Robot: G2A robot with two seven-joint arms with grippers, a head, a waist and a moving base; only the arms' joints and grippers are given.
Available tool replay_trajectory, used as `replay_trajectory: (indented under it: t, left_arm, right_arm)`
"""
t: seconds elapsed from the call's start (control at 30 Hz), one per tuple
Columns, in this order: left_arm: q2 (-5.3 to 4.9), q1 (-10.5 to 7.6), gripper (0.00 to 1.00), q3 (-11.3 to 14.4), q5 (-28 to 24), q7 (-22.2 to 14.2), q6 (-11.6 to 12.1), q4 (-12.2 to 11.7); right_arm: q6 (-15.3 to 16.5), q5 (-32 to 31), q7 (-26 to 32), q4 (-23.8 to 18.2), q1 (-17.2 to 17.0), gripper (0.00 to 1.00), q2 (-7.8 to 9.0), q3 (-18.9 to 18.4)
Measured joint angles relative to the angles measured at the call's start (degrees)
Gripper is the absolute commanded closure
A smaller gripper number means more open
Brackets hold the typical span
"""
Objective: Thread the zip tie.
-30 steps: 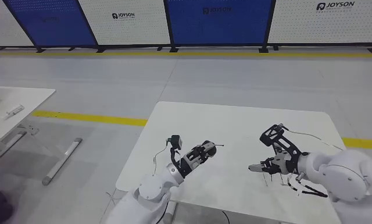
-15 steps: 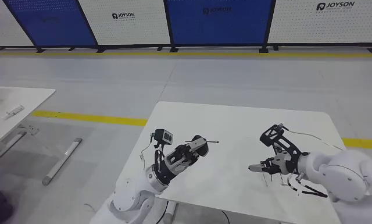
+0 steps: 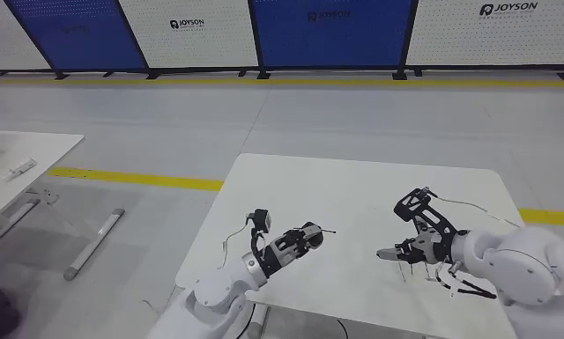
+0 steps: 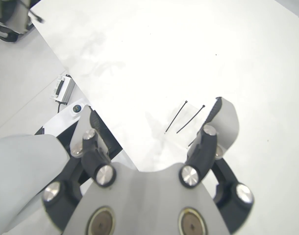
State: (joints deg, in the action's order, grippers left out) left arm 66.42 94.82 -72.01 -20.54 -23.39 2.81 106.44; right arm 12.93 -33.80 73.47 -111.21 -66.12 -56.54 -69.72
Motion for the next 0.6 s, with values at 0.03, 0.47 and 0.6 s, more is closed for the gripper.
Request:
replay_trajectory:
  t: [0.03,0.47,0.6]
  left_arm:
    - [0.13,-0.89,1.0,0.9,0.5,0.6,-0.3,-1.8]
    - [0.52,-3.15,1.0,3.6,0.0,1.5,3.2,-3.3]
    - [0.19,-0.11,1.0,2.4,-0.9,0.3,6.7,4.0]
  right_arm:
    - [0.0,0.0,0.0,0.0,0.0,0.0,0.0,0.0]
    - [0.0,0.0,0.0,0.0,0.0,0.0,0.0,0.0]
    - [0.0,0.0,0.0,0.0,0.0,0.0,0.0,0.0]
